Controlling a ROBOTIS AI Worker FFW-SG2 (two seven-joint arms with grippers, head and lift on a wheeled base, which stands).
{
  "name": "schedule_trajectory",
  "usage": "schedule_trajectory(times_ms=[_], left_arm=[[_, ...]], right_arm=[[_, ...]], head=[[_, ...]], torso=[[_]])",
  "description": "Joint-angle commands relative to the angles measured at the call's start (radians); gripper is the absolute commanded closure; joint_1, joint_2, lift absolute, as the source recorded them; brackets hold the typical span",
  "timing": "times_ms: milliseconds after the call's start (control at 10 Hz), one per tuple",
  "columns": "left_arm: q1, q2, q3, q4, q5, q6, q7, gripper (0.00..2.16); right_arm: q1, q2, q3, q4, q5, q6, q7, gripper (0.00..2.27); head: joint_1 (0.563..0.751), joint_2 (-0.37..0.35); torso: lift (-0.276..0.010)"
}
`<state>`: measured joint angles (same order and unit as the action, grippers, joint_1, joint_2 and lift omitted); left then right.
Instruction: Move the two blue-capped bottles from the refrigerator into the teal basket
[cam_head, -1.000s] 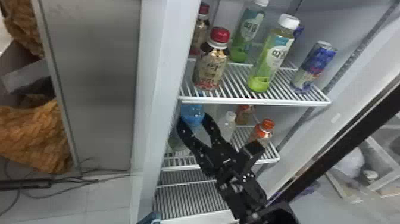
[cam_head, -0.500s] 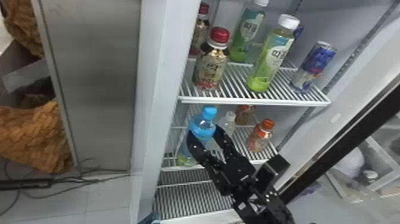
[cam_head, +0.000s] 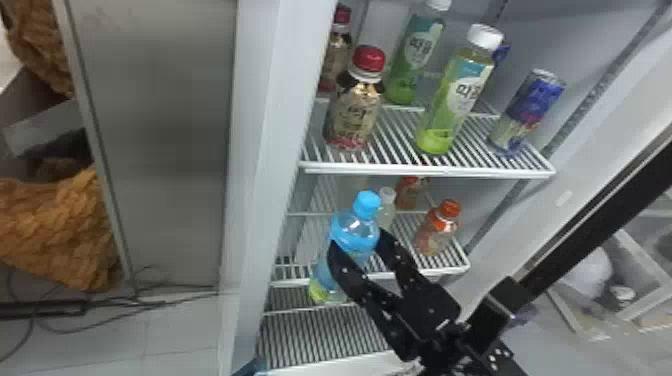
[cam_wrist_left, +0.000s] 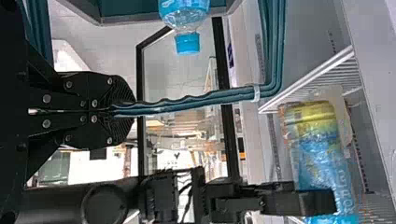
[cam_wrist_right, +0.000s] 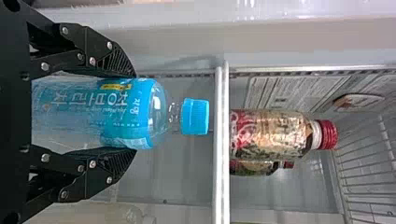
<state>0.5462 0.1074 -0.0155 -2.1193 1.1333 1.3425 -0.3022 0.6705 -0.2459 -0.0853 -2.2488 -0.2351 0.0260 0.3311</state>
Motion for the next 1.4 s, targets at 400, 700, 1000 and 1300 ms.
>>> schedule_trajectory(times_ms=[400,700,1000,1300], left_arm=[[0.011,0.003,0.003,0.0,-0.001,0.0,-0.001,1.16],[0.013,0.008,0.002,-0.002,-0.003,0.0,-0.003,1.16],[0.011,0.009,0.0,-0.002,-0.006,0.0,-0.005,1.16],[0.008,0.011,0.0,-0.002,-0.006,-0.002,-0.005,1.16]], right_arm=[[0.169,0.031,-0.091,-0.248,-0.026,0.288,0.089,0.63],[0.203,0.036,-0.113,-0.327,-0.049,0.448,0.166,0.63],[0.26,0.028,-0.145,-0.403,-0.075,0.612,0.198,0.63],[0.282,0.02,-0.159,-0.442,-0.085,0.715,0.23,0.63]], head=[[0.695,-0.35],[0.695,-0.35],[0.695,-0.35],[0.695,-0.35]], torso=[[-0.166],[-0.166],[-0.166],[-0.166]])
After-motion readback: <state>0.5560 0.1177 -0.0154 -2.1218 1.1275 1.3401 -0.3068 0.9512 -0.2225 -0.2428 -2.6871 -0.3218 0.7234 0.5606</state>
